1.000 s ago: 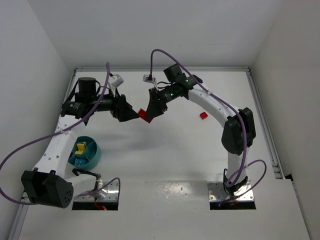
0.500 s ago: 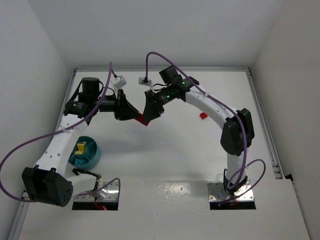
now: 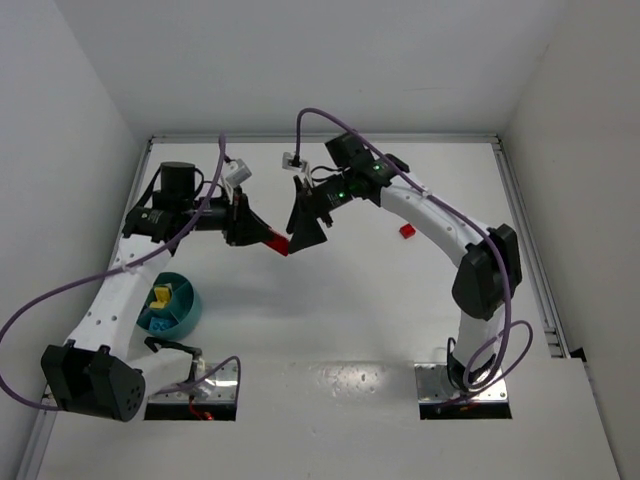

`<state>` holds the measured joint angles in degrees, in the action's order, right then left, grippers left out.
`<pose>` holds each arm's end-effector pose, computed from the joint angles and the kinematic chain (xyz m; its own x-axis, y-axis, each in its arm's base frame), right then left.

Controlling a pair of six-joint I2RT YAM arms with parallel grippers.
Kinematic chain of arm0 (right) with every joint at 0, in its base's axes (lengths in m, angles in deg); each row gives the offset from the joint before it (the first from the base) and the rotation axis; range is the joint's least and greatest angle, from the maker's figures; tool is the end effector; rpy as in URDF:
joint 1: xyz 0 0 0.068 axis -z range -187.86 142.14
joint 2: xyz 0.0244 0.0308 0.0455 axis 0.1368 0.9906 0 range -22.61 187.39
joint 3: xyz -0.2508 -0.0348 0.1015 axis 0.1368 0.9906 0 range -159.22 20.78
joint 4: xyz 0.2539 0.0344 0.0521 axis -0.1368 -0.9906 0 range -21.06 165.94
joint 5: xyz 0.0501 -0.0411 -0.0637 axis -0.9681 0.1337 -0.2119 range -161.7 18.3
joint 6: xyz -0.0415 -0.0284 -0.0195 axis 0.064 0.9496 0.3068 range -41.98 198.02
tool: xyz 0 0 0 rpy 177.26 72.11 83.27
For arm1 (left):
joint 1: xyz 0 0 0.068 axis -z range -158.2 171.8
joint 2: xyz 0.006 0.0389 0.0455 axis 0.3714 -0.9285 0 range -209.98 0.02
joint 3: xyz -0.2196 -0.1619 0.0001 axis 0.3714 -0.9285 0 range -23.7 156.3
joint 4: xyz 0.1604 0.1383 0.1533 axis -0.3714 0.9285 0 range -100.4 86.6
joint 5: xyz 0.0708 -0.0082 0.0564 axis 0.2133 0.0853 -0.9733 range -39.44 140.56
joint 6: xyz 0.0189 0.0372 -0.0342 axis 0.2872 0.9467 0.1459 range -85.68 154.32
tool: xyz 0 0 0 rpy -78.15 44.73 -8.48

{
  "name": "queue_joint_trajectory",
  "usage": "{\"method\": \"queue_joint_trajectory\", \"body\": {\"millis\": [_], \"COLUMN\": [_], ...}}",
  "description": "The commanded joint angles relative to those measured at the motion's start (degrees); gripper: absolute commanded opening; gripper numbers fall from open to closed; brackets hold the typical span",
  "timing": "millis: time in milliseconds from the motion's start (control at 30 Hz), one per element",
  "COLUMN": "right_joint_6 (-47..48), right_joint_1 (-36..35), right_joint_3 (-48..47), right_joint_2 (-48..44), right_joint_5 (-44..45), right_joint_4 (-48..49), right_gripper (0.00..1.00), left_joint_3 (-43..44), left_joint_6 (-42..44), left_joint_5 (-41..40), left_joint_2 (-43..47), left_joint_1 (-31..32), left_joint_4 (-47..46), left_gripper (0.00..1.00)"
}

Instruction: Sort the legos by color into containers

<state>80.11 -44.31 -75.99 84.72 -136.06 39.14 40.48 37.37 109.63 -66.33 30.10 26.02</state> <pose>0.3115 0.2700 0.3138 -0.5640 -0.4362 -0.7012 -0.7694 -0.0307 0.6380 0.2265 -0.0639 0.3484 -0.5771 0.1118 -0.8090 0.7694 0.4065 -0.4927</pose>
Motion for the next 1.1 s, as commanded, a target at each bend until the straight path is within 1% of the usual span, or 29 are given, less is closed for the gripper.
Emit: {"method": "queue_joint_trajectory", "body": {"millis": [0,67,100,133,167,200,233,267,300,333,367,433,467,567,600,700,767,833,933,1067], "right_joint_6": [5.5,6.1,6.7,6.7,7.5,8.4,8.4,9.0,9.0,9.0,9.0,9.0,9.0,9.0,9.0,9.0,9.0,9.0,9.0,9.0], "right_joint_1": [0.7,1.4,1.4,1.4,2.0,2.0,2.0,2.5,2.5,2.5,2.5,2.5,2.5,3.0,3.0,3.0,3.0,3.0,3.0,3.0], "right_joint_3": [0.3,2.2,3.9,4.5,5.0,5.7,6.2,6.2,7.9,8.6,10.0,11.2,11.3,12.6,12.6,12.6,12.6,12.6,12.0,12.0], "right_joint_2": [-5.2,-6.9,-7.0,-7.0,-7.0,-7.0,-7.0,-7.0,-7.0,-7.0,-7.5,-7.5,-7.5,-7.5,-6.8,-6.2,-6.2,-5.6,-5.0,-4.5], "right_joint_5": [2.2,4.1,6.8,7.8,8.5,9.1,9.1,9.6,10.1,10.1,10.7,11.4,11.4,11.4,11.4,10.9,10.9,11.4,11.4,11.4], "right_joint_4": [-2.6,-2.6,-4.1,-4.8,-5.4,-6.3,-7.4,-7.4,-7.4,-7.4,-6.9,-6.3,-6.3,-6.3,-6.3,-6.3,-6.3,-6.3,-6.8,-6.8], "right_gripper": [0.91,0.91,0.91,0.91,0.91,0.91,0.91,0.91,0.91,0.91,0.91,0.91,0.91,0.89,0.89,0.88,0.88,0.88,0.88,0.87], "left_joint_3": [1.0,2.4,3.4,4.0,5.6,6.6,7.6,10.3,11.4,12.4,13.8,14.3,14.3,14.3,13.7,13.7,13.7,13.7,11.0,7.8], "left_joint_6": [4.4,5.3,5.8,5.8,5.8,6.4,7.1,7.9,8.8,11.7,13.5,17.1,19.9,23.3,23.3,23.3,22.8,22.3,21.7,21.7], "left_joint_5": [-5.4,-9.3,-10.7,-13.0,-18.2,-21.0,-23.9,-29.1,-31.4,-33.4,-36.2,-37.7,-38.3,-39.6,-41.7,-44.9,-45.6,-47.9,-51.5,-53.4], "left_joint_2": [2.7,2.7,3.2,3.2,2.7,2.2,1.6,-0.2,-1.1,-1.8,-3.1,-3.6,-3.6,-3.6,-3.6,-4.1,-4.1,-3.4,-2.0,0.2], "left_joint_1": [-2.4,-4.4,-4.9,-5.0,-5.6,-5.6,-5.6,-6.1,-6.6,-7.1,-8.5,-10.3,-12.0,-14.4,-15.5,-17.4,-18.2,-18.2,-18.2,-18.2], "left_joint_4": [4.0,5.4,7.2,8.5,9.7,11.1,14.4,16.6,18.7,22.9,25.3,29.4,32.9,37.4,37.4,38.0,38.0,38.0,38.0,38.0], "left_gripper": [0.05,0.04,0.04,0.02,0.01,0.0,0.0,0.0,0.0,0.0,0.0,0.0,0.0,0.0,0.0,0.0,0.0,0.0,0.0,0.0]}}
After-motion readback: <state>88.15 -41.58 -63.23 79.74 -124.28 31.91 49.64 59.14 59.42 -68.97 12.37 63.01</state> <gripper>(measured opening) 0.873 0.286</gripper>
